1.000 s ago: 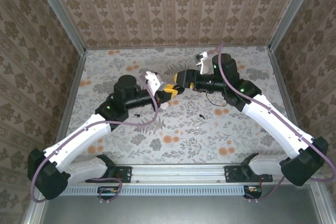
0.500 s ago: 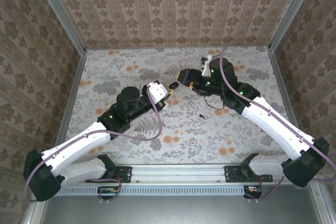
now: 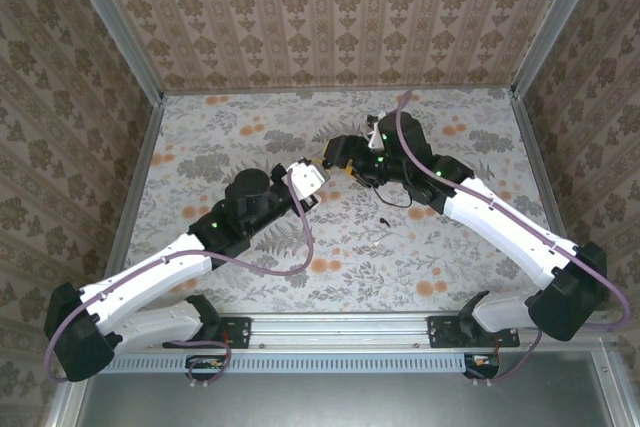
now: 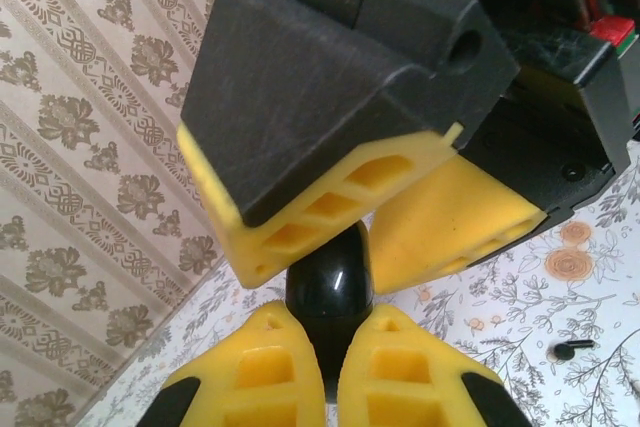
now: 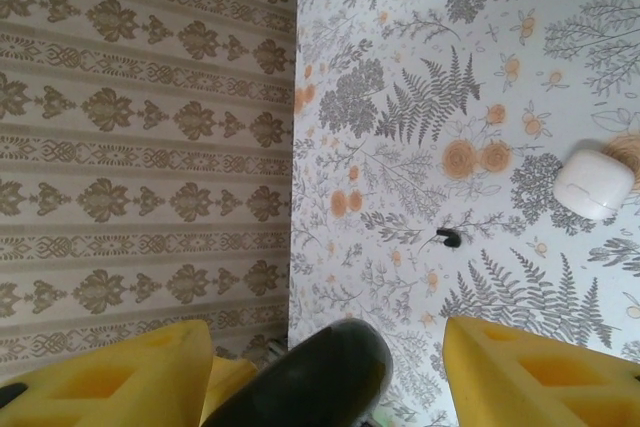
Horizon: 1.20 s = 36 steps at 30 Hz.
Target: Insert wireless bluetooth earbuds into charging case
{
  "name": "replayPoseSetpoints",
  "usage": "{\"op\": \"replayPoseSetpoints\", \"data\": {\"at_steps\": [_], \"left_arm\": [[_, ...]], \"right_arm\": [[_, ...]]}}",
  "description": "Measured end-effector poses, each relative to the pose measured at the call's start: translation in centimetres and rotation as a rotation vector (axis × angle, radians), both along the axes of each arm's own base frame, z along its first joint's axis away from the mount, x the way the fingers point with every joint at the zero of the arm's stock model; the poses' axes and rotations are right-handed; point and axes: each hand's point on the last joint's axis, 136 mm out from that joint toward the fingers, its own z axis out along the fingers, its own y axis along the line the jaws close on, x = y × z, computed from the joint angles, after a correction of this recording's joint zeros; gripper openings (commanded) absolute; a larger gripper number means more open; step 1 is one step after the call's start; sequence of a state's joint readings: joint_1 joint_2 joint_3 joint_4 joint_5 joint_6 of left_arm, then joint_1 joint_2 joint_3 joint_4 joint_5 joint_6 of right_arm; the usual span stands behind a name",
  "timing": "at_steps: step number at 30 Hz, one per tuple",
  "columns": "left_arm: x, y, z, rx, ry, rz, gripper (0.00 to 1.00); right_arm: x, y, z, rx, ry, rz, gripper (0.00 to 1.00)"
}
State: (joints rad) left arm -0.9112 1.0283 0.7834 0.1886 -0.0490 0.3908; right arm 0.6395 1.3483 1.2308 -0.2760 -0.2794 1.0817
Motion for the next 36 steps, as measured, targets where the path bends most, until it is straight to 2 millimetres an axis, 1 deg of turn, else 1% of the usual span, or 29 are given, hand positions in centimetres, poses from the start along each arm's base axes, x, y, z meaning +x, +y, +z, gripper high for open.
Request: {"op": "replayPoseSetpoints", "data": {"at_steps": [2, 4, 6, 10, 13, 15, 17, 20, 22, 25, 28, 29, 32, 35, 36], "left_arm": [[0.1, 0.0, 0.0, 0.005, -0.01, 0.005, 0.0], [0.2, -0.1, 0.1, 0.008, -0.019, 0.008, 0.0], [0.3, -0.1, 0.0, 0.015, -0.025, 0.015, 0.0], [0.6, 0.0, -0.2, 0.028, -0.033, 0.033, 0.0], [0.7, 0.0, -0.6, 0.048, -0.043, 0.038, 0.0], [0.6, -0.1, -0.8, 0.062, -0.044, 0.033, 0.01], [0.5, -0.2, -1.0, 0.071, -0.044, 0.025, 0.14], [0.3, -0.3, -1.2, 0.079, -0.042, 0.013, 0.29], [0.1, -0.5, -1.3, 0.078, -0.036, -0.002, 0.37], [-0.5, -0.8, -1.8, 0.081, -0.007, -0.033, 0.49], [-1.2, -0.7, -2.3, 0.074, 0.047, -0.064, 0.56], [-1.3, -0.4, -2.3, 0.062, 0.074, -0.074, 0.57], [-0.8, 1.4, -1.3, -0.025, 0.149, -0.085, 0.6], [0.0, 3.5, 0.0, -0.135, 0.238, -0.103, 0.6], [0.1, 3.9, 0.1, -0.164, 0.273, -0.119, 0.6]], "right_arm": [[0.1, 0.4, 0.0, 0.012, 0.011, 0.008, 0.63], [0.2, 0.7, -0.1, 0.022, 0.022, 0.012, 0.6], [0.3, 0.9, 0.0, 0.035, 0.026, 0.014, 0.52], [0.8, 1.3, 0.0, 0.062, 0.037, 0.003, 0.3], [1.1, 1.3, -0.2, 0.069, 0.05, -0.011, 0.19], [1.3, 1.3, -0.2, 0.071, 0.054, -0.021, 0.15], [1.3, 1.2, -0.3, 0.064, 0.047, -0.018, 0.09], [1.4, 1.1, -0.4, 0.054, 0.04, -0.011, 0.02], [1.5, 1.0, -0.4, 0.048, 0.028, 0.0, 0.0], [1.9, 0.5, -0.4, 0.033, 0.0, 0.018, 0.0], [2.5, -0.4, 0.0, -0.004, -0.045, 0.043, 0.0], [2.7, -0.7, 0.3, -0.021, -0.065, 0.059, 0.0], [2.7, -1.0, 2.0, -0.063, -0.148, 0.14, 0.0], [1.6, -0.8, 3.9, -0.106, -0.25, 0.264, 0.0], [1.0, -0.7, 4.5, -0.118, -0.28, 0.306, 0.0]]}}
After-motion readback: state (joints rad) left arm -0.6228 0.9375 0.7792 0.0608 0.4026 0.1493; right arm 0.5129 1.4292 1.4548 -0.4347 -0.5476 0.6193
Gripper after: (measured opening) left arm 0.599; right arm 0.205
